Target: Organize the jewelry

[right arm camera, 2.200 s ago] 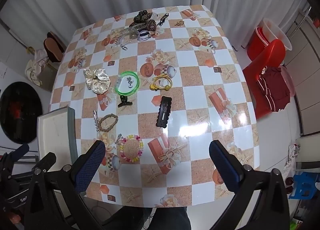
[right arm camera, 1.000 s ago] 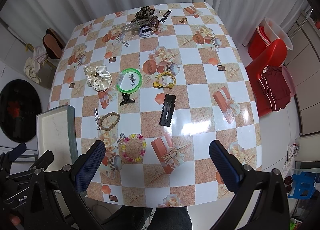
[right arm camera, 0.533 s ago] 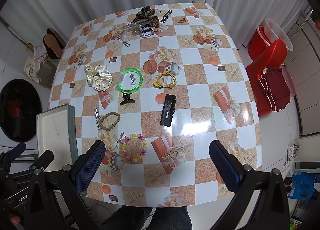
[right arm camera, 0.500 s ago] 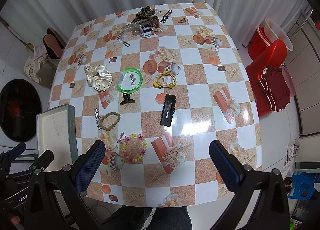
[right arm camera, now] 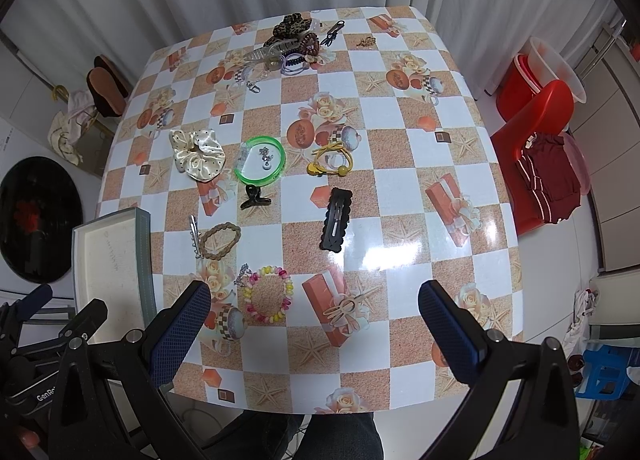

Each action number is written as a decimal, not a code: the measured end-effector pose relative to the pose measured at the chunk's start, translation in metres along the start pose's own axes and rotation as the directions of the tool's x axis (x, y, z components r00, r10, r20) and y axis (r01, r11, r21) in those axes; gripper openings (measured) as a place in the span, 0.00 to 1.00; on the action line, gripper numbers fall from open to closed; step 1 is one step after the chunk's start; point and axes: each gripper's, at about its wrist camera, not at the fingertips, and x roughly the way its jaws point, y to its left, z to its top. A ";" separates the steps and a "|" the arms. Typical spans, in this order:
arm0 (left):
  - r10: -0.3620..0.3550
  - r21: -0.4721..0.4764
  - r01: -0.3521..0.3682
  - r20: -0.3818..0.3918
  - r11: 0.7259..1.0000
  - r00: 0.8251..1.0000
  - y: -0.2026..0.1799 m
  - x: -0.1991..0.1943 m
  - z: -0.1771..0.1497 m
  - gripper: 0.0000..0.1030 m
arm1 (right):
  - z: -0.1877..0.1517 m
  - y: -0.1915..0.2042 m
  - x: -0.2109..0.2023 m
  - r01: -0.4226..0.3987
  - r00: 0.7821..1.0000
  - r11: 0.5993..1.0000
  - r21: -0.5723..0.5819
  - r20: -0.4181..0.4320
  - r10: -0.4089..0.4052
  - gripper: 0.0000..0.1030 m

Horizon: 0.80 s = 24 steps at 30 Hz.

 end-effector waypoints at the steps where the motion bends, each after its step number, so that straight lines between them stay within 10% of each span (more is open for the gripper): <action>1: 0.000 0.000 0.000 0.000 1.000 1.000 0.000 0.000 0.000 1.00 | 0.000 0.000 0.000 0.000 1.000 1.000 0.000 0.000 0.000 1.00; 24: 0.000 0.000 0.000 -0.001 1.000 1.000 0.000 0.000 0.001 1.00 | -0.001 0.001 0.000 0.002 1.000 1.000 -0.002 0.001 -0.002 1.00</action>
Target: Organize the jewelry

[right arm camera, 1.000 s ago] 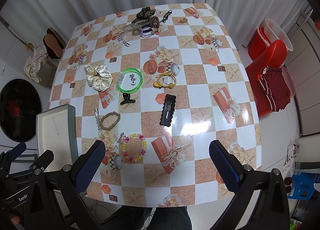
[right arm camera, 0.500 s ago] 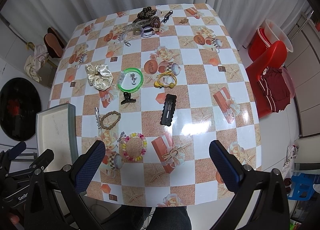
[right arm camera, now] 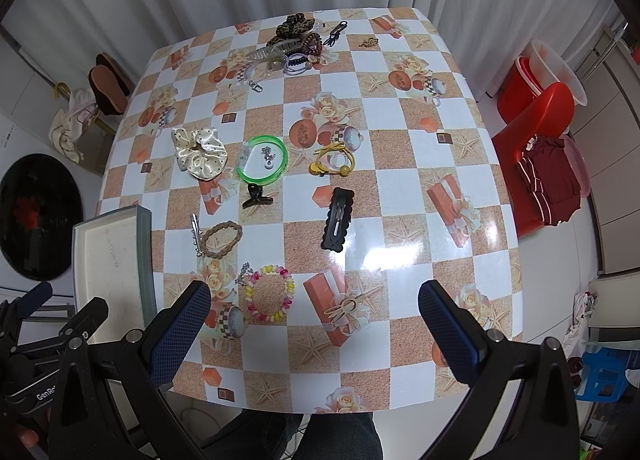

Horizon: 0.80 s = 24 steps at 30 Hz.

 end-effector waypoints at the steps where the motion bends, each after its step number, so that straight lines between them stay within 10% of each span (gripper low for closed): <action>1: 0.000 0.000 0.000 0.000 1.000 1.000 0.000 0.000 0.000 1.00 | 0.000 0.000 0.000 0.000 1.000 1.000 0.000 0.000 0.000 1.00; 24: 0.001 0.000 -0.001 -0.001 1.000 1.000 0.000 0.000 0.000 1.00 | 0.000 0.000 0.001 0.001 1.000 1.000 0.000 0.000 -0.001 1.00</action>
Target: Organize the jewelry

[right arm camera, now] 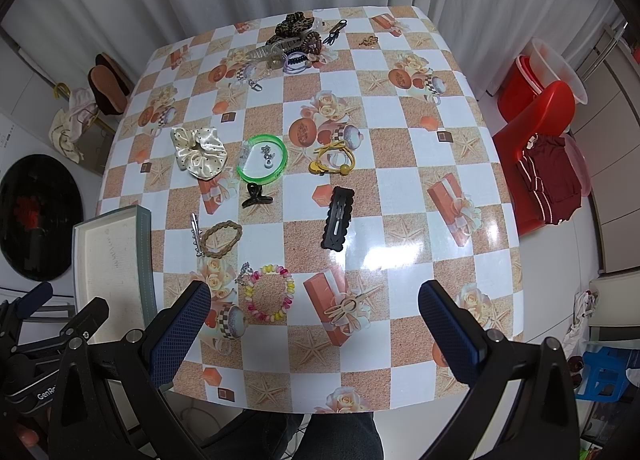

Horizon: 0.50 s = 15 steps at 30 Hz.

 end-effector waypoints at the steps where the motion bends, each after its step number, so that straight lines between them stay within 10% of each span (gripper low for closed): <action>1: 0.000 0.000 0.000 0.000 1.000 1.000 0.000 0.000 0.000 1.00 | 0.000 0.000 0.000 0.000 1.000 1.000 0.000 0.000 0.000 1.00; 15: -0.001 -0.001 0.001 -0.005 1.000 1.000 0.003 0.002 -0.001 1.00 | -0.002 0.001 0.005 0.000 1.000 1.000 0.001 -0.007 0.000 1.00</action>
